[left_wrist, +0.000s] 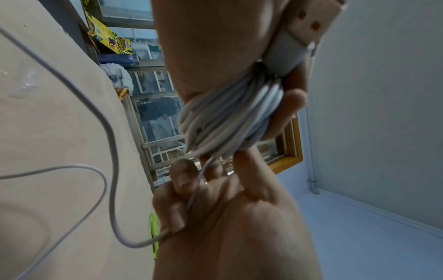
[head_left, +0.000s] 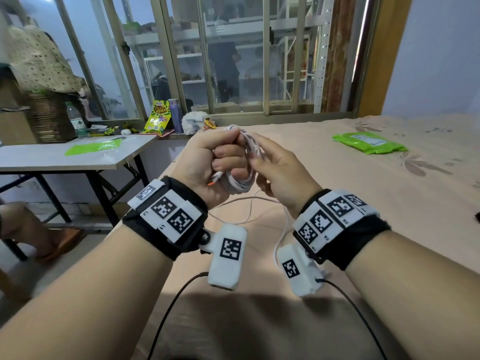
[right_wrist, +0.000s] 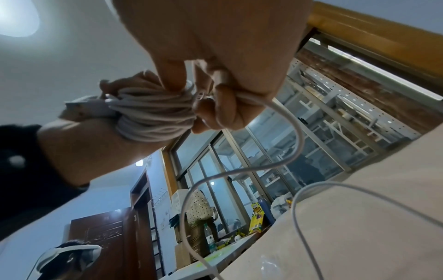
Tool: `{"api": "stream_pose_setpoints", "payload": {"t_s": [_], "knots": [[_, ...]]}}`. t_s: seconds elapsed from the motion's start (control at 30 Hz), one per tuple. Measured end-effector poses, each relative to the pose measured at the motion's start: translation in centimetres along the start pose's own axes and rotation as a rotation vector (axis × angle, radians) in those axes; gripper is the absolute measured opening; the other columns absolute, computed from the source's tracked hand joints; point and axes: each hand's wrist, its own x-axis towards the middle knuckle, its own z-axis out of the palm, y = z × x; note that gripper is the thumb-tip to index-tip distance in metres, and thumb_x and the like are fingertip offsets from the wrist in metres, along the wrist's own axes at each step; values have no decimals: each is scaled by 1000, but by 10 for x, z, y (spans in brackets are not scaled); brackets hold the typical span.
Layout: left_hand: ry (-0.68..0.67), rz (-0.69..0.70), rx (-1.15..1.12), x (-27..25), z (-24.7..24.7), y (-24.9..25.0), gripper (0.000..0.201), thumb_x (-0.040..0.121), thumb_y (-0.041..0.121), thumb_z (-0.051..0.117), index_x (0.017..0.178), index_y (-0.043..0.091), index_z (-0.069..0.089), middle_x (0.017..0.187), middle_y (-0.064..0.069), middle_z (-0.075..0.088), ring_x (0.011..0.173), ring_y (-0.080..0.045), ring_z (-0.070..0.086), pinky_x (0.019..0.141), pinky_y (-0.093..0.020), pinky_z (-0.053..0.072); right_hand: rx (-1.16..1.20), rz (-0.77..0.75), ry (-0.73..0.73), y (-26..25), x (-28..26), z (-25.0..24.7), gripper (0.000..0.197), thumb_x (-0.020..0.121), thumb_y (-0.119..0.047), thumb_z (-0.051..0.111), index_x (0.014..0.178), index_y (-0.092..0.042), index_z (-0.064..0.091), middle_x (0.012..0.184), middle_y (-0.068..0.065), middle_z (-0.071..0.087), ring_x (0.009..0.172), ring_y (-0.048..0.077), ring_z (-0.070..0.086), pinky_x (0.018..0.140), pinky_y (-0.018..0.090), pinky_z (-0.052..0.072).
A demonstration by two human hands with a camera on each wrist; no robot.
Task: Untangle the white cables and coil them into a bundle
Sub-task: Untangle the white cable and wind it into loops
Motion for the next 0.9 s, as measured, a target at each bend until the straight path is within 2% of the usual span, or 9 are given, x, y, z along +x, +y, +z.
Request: {"api": "stream_pose_setpoints", "payload": {"t_s": [0.1,0.2,0.3,0.4,0.5,0.6,0.77,0.83,0.9], "knots": [[-3,-9,10,-2,4,3,17,84,23,52,72,12,51,37,11,33,26,-5,30,36,-15,28,96,20,-32,-2,2,6,35,91,-24,50,120,-40,59,87,10,51,66,21,38,51,22,30],[-5,-19,10,-3,4,7,19,86,25,51,72,13,49,38,11,33,26,-4,31,36,-15,27,66,50,61,-10,0,4,26,100,-28,43,112,-30,66,73,1,52,54,14,36,43,19,27],[11,23,-38,-2,5,9,19,86,26,52,71,13,49,39,10,34,29,-4,32,41,-15,27,-251,-36,160,-4,2,8,35,103,-26,34,96,-8,64,63,-4,52,52,13,42,51,27,36],[34,115,-102,1,9,9,21,88,25,53,71,15,47,43,9,41,34,-2,39,45,-16,36,-454,-40,178,5,-1,17,36,100,-26,32,74,-13,54,57,0,53,58,23,49,61,38,42],[95,252,-162,5,14,11,23,94,15,50,72,10,55,55,4,54,46,-6,54,62,-24,52,-438,61,122,9,-5,19,34,95,-18,39,65,-24,54,55,-5,49,54,18,45,58,31,36],[178,384,-127,11,19,9,10,94,1,47,91,5,55,69,-4,68,62,-13,68,80,-31,56,-495,82,34,3,-10,23,30,94,-19,46,68,-24,59,57,-9,50,58,17,51,60,30,39],[268,558,288,21,9,3,35,80,-21,42,96,9,44,87,-9,73,94,-28,72,86,-40,50,-586,87,-33,-8,-14,17,28,89,-28,58,72,-8,68,69,12,64,70,30,58,68,36,47],[306,585,576,20,-1,2,36,75,-19,48,90,12,43,81,-4,72,94,-29,72,77,-41,48,-554,74,-70,-12,-17,14,27,86,-26,63,70,-5,69,68,18,63,61,25,52,61,34,42],[332,537,767,16,-10,0,36,75,-20,53,89,12,43,80,-6,71,82,-24,74,61,-31,49,-500,56,-79,-17,-17,10,20,86,-19,67,73,-5,72,66,14,64,61,14,51,63,29,40]]}}
